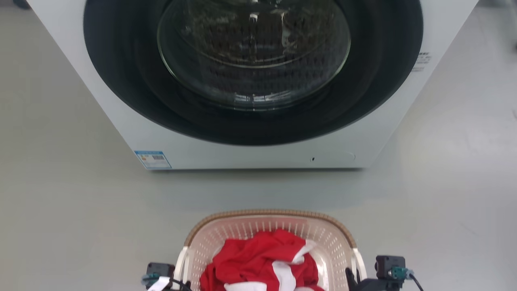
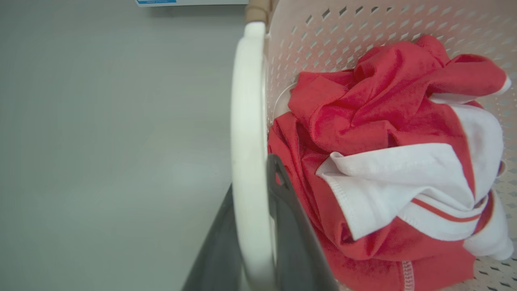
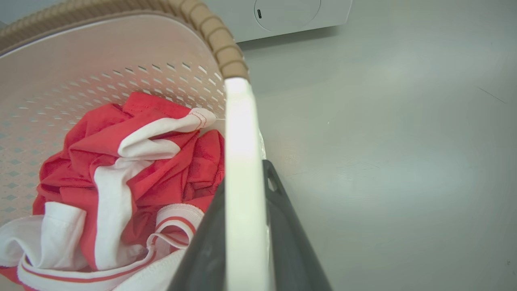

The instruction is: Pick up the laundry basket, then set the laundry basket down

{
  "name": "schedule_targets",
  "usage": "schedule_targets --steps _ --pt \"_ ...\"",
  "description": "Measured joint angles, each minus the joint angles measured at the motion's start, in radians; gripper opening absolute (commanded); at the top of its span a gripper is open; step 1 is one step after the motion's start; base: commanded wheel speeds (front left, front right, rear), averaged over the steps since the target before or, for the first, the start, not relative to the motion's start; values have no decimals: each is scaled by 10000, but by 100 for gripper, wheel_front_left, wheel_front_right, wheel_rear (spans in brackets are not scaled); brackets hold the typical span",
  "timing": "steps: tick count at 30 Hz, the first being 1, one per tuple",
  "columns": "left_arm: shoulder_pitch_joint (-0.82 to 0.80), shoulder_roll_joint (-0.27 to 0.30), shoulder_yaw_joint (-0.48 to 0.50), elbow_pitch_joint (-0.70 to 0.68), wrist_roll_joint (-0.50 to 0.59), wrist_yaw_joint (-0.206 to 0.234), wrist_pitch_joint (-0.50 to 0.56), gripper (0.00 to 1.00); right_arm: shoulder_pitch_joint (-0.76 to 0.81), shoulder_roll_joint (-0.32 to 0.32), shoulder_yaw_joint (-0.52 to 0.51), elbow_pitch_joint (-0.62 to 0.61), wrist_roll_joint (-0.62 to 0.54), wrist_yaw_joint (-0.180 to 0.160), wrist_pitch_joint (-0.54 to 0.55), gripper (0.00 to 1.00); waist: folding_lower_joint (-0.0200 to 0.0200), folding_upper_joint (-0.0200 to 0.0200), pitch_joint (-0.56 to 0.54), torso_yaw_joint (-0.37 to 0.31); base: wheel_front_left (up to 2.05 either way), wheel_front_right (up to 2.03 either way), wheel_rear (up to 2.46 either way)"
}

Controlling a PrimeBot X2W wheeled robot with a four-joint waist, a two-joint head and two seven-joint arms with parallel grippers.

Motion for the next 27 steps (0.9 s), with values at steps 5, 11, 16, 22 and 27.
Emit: schedule_targets --steps 5,11,16,22,27 --pt "568 38 -199 52 -86 -2 307 0 536 -2 403 -38 449 -10 288 0 0 0 -751 -20 0 0 0" --pt "1143 86 -405 88 -278 -4 616 0 1045 -13 840 -148 897 -92 610 0 0 1 -1572 -44 0 0 0" --pt "1240 127 -489 84 -454 -4 830 0 1127 -19 1066 -192 1152 -130 788 0 0 1 -2039 -68 0 0 0" --pt "1414 146 -635 35 -566 0 1012 0 1194 -33 1315 -184 1507 -169 988 0 1 0 -2324 -103 0 0 0" --pt "1414 153 -696 -10 -616 10 1099 0 1193 -52 1430 -174 1703 -176 1041 0 2 1 -2351 -100 0 0 0"
